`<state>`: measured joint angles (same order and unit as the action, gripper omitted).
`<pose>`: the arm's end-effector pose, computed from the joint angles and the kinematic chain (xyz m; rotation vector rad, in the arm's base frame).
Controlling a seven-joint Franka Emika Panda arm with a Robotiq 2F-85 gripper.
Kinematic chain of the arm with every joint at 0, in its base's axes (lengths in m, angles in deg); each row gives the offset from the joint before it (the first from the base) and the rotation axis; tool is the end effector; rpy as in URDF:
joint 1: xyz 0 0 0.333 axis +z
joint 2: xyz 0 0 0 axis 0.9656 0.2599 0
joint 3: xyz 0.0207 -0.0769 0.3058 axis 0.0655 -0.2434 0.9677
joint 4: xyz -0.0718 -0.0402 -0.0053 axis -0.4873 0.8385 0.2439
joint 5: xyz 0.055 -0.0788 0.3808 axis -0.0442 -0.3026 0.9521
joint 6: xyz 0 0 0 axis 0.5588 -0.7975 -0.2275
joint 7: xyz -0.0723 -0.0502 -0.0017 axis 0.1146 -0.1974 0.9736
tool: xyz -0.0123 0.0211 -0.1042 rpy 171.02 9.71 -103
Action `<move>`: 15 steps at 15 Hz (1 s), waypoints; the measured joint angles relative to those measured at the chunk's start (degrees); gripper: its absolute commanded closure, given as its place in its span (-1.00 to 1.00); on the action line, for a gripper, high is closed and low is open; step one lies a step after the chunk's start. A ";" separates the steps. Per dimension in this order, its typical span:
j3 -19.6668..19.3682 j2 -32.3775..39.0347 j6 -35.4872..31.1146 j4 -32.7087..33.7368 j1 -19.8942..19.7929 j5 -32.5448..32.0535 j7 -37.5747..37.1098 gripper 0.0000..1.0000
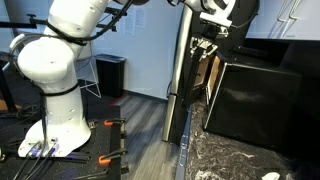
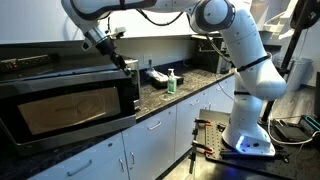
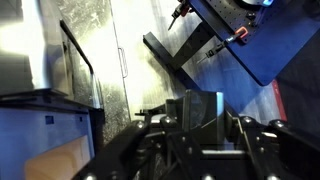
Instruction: Open the door of the microwave
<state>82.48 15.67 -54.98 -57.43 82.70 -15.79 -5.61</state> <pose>0.6345 0.1215 0.4801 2.7285 1.2779 -0.7953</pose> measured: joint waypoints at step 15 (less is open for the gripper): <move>0.46 1.07 0.62 0.95 2.24 -7.10 0.24 0.67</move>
<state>82.94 16.74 -54.36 -56.47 84.94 -22.89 -5.38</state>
